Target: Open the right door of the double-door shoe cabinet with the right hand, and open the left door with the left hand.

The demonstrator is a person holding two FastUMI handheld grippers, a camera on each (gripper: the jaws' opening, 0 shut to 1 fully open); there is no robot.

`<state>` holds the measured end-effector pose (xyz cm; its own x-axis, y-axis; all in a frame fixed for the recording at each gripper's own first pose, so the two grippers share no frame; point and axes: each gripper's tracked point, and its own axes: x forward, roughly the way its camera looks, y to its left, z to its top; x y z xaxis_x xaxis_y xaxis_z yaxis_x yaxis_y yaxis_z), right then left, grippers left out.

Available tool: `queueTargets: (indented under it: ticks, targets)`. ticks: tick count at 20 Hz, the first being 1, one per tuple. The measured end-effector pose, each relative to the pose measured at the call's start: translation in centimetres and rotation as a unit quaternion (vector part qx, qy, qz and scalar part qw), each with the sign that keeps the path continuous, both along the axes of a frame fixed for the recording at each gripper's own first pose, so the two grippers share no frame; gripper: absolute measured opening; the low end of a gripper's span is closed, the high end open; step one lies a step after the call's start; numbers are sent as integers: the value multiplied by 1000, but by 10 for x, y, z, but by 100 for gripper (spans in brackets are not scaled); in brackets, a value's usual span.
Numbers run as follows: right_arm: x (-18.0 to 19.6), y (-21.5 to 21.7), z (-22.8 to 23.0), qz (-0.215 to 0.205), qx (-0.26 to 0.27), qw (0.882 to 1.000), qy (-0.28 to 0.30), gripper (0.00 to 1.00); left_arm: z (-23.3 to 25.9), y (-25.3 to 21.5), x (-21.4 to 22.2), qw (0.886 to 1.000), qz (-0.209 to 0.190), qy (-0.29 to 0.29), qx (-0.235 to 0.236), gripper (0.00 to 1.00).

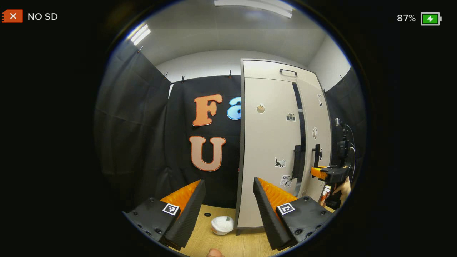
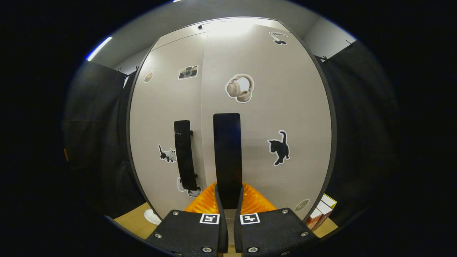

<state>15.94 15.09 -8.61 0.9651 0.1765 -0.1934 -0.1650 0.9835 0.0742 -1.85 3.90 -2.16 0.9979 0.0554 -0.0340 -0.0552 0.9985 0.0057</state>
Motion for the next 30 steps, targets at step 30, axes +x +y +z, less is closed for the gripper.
queueTargets:
  ticks: [30]
  targets:
    - [-93,-89,26,9,-16,1000,-24,5,17,-84,-53,999,-46,-3,0,81]
